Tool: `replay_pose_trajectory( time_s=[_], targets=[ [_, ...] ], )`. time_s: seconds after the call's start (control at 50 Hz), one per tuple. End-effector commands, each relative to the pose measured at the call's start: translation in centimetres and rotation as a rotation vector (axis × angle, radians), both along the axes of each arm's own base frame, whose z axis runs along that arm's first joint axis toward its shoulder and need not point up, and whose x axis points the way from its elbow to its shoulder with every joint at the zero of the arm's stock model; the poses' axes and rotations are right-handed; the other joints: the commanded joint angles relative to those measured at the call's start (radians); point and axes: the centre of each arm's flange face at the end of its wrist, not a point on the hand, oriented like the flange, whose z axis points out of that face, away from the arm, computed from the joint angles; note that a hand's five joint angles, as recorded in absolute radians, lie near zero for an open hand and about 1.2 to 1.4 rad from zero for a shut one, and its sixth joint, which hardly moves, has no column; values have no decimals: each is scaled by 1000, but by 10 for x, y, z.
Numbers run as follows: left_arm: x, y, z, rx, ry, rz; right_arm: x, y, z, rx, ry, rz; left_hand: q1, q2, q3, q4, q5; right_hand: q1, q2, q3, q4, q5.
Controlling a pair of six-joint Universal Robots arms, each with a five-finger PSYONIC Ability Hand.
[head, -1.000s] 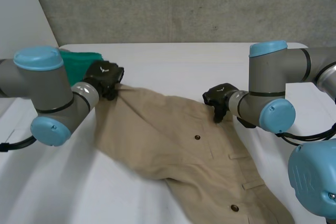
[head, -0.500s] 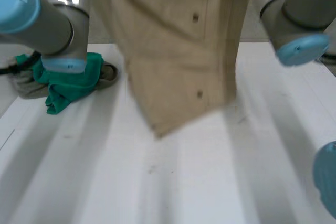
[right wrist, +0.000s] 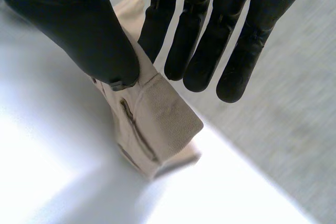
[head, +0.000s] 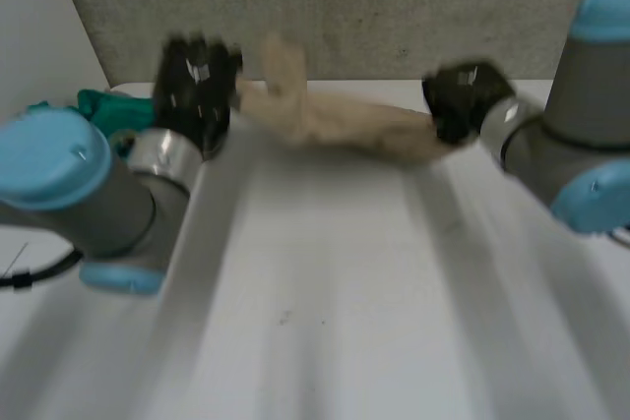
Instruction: Fold the laundry.
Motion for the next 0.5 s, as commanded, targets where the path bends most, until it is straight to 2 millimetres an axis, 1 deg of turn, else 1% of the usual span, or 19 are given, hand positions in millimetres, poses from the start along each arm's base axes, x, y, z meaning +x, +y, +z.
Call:
replay_pose_trajectory(
  time_s=[0.02,0.06,0.12,0.18,0.22,0.24,0.26,0.28,0.3,0.32,0.4,0.44,0.5],
  targets=[
    [12,30,-78,271,-149,-4,-10,28,-80,163,146,46,237,196,203,193,252,417,222,210,209,234],
    [13,41,-85,320,-178,-16,-12,33,-89,193,161,49,237,196,203,193,252,417,222,210,209,234],
    [13,50,-88,357,-201,-25,-16,40,-98,235,168,43,237,196,203,193,252,417,222,210,209,234],
    [17,55,-82,374,-209,-23,-19,46,-105,255,170,38,237,196,203,193,252,417,222,210,209,234],
    [19,57,-73,365,-202,-23,-20,48,-108,256,162,35,237,196,203,193,252,417,222,210,209,234],
    [19,58,-71,363,-200,-25,-20,48,-109,257,155,31,237,196,203,193,252,345,151,138,137,162],
    [19,58,-69,360,-199,-27,-21,50,-109,255,135,23,237,196,203,193,252,-74,-268,-281,-282,-257],
    [18,58,-63,346,-189,-30,-21,51,-108,254,124,18,237,196,203,193,252,-247,-441,-454,-455,-430],
    [18,58,-60,338,-184,-31,-22,51,-106,251,112,11,237,196,203,193,252,-362,-556,-569,-570,-545],
    [18,57,-58,334,-179,-33,-23,52,-102,248,87,1,237,196,203,193,252,-413,-607,-619,-621,-595],
    [16,52,-49,307,-162,-30,-23,56,-95,262,34,-16,237,196,203,193,252,-472,-666,-678,-680,-654],
    [15,47,-44,291,-151,-24,-24,57,-97,278,22,-23,237,196,203,193,252,-481,-675,-687,-689,-663],
    [14,43,-41,287,-146,-23,-25,61,-101,305,4,-30,237,196,203,193,252,-536,-730,-743,-744,-719]
  ],
)
